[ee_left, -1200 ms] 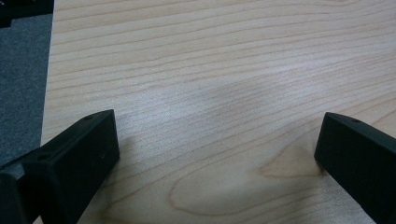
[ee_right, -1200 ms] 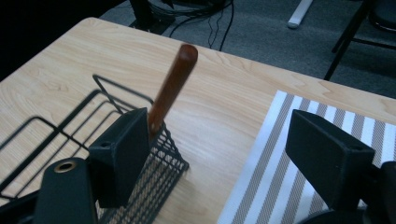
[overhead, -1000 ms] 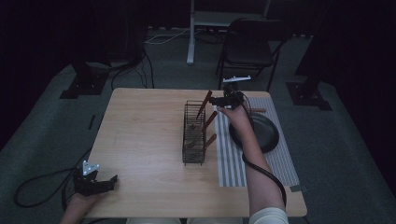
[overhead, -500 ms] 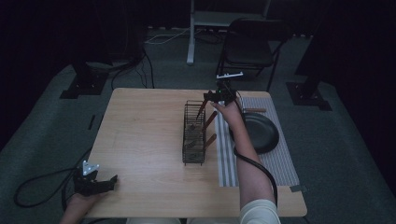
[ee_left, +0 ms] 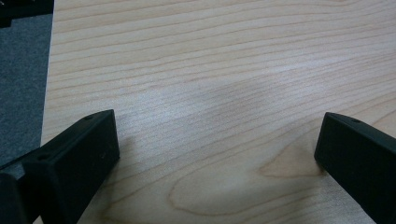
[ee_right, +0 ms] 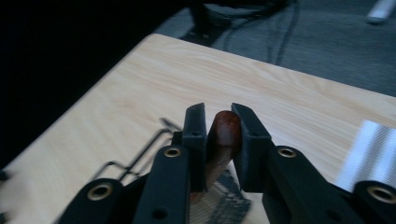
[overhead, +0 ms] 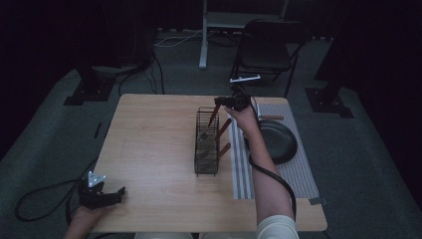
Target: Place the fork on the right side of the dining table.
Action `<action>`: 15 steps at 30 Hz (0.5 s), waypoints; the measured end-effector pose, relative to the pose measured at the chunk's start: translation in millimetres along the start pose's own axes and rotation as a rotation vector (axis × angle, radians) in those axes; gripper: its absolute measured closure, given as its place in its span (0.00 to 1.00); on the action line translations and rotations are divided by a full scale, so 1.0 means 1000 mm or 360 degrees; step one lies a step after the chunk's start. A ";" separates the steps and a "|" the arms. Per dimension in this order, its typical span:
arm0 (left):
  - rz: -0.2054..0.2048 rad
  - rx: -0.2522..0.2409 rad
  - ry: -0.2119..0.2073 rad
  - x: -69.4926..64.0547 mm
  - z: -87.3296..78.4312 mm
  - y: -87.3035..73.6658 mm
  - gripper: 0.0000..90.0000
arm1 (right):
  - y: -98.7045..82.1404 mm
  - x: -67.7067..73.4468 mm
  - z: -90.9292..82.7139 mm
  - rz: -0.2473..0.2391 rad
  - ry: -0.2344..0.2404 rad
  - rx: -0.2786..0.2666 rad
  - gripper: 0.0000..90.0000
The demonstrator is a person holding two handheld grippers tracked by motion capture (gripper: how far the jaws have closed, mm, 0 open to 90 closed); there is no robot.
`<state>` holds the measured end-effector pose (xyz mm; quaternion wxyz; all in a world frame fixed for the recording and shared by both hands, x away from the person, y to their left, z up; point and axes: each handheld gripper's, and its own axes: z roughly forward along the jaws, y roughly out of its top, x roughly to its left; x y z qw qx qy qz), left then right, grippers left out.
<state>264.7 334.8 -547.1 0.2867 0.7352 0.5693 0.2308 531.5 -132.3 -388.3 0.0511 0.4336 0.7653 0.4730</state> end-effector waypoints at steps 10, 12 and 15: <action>0.0000 0.0000 0.0000 0.000 0.000 0.000 0.00 | -0.001 0.016 -0.009 -0.0046 0.0061 -0.0006 0.90; 0.0000 0.0000 0.0000 0.000 0.000 0.000 0.00 | 0.000 0.020 -0.011 -0.0069 0.0051 -0.0007 0.90; 0.0000 -0.0002 0.0002 0.000 0.000 0.000 0.00 | 0.001 0.023 -0.017 -0.0069 0.0045 -0.0033 0.90</action>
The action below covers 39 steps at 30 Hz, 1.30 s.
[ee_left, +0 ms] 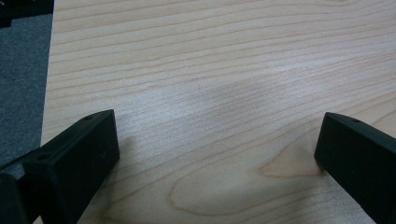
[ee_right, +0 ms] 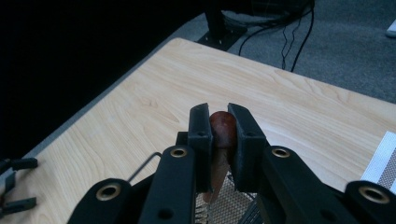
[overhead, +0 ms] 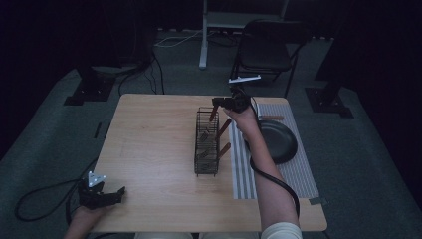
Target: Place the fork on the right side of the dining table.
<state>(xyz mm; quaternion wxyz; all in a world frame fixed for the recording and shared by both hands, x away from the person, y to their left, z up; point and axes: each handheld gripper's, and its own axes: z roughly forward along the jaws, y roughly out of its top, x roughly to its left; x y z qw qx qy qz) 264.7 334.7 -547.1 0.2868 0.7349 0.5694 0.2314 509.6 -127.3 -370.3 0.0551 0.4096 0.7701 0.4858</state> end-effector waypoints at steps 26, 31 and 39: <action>0.0002 0.0000 0.0000 0.000 0.000 0.000 0.00 | 0.031 0.031 -0.070 -0.0096 -0.0039 -0.0234 0.90; 0.0002 -0.0001 0.0001 0.000 0.000 0.000 0.00 | 0.033 0.028 -0.083 -0.0087 -0.0055 -0.0266 0.90; 0.0002 -0.0001 0.0000 0.000 0.000 0.000 0.00 | 0.033 0.021 -0.105 -0.0068 -0.0075 -0.0316 0.90</action>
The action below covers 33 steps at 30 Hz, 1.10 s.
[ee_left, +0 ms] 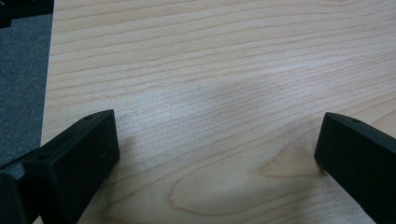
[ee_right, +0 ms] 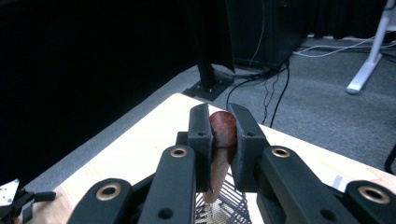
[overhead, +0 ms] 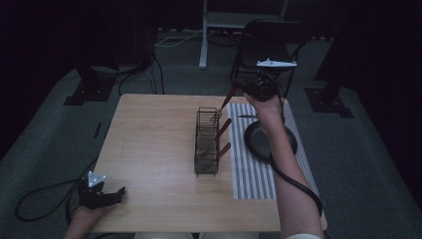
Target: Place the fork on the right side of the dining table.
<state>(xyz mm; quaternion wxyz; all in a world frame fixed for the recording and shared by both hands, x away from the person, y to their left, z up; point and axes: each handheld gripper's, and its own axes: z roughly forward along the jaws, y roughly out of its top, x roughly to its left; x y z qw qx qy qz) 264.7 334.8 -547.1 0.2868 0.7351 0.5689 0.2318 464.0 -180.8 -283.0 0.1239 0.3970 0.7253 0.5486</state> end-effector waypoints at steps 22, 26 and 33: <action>0.0000 0.0002 0.0000 0.000 0.000 0.000 0.00 | -0.027 -0.031 -0.051 0.0068 -0.0129 -0.0046 0.90; -0.0002 0.0001 -0.0001 0.000 0.000 0.000 0.00 | -0.035 -0.036 -0.057 0.0096 -0.0144 -0.0048 0.90; -0.0002 0.0001 0.0000 0.000 0.000 0.000 0.00 | -0.058 -0.046 -0.068 0.0127 -0.0184 -0.0028 0.90</action>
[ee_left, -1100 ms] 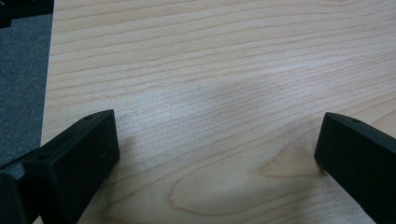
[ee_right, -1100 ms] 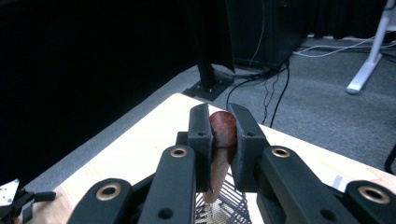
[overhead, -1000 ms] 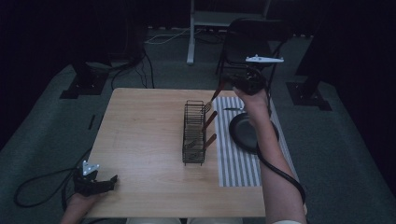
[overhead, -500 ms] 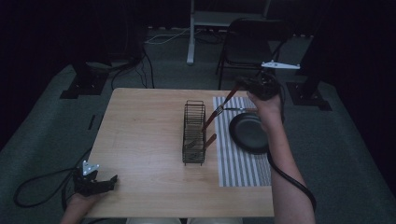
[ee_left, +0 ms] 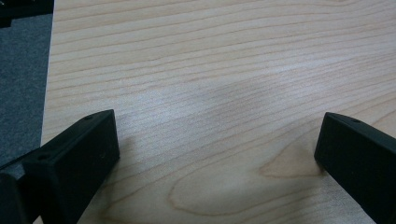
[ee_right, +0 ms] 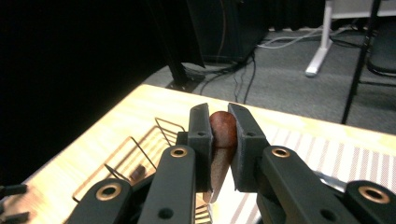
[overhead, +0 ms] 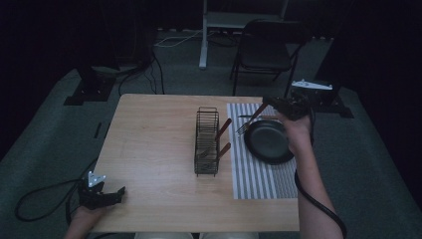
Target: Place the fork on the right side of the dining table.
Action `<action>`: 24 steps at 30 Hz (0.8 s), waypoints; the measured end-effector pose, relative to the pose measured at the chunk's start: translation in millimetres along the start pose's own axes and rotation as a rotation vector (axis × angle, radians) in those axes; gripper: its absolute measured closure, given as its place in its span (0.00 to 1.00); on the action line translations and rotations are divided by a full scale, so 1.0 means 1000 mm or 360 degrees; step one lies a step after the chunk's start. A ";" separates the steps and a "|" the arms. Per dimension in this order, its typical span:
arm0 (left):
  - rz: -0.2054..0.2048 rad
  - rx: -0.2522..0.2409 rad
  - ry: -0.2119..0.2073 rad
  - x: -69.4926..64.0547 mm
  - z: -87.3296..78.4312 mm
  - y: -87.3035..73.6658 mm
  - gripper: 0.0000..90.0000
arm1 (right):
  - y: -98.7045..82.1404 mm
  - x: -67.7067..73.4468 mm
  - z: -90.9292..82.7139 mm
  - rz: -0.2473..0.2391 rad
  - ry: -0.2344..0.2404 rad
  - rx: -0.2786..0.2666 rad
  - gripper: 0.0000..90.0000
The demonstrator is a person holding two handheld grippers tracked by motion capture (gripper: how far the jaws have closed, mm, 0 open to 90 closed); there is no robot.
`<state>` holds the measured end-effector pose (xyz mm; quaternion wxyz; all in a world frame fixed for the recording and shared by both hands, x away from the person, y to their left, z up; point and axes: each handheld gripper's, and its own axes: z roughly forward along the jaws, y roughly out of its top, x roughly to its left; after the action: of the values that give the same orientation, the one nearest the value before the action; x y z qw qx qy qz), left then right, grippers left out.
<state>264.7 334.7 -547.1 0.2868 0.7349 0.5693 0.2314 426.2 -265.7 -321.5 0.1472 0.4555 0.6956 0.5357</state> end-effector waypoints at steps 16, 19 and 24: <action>0.0003 0.0001 0.0002 0.000 0.000 0.000 0.00 | -0.050 -0.010 -0.028 0.0079 -0.0037 -0.0007 0.90; 0.0002 0.0001 0.0000 0.000 0.000 0.000 0.00 | -0.061 -0.010 -0.032 0.0093 -0.0059 0.0008 0.90; 0.0001 0.0000 0.0000 0.000 0.000 0.000 0.00 | -0.076 -0.013 -0.042 0.0150 -0.0077 -0.0018 0.90</action>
<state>264.7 334.7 -547.1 0.2866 0.7350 0.5693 0.2314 368.4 -302.7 -375.8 0.1413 0.4998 0.6665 0.5348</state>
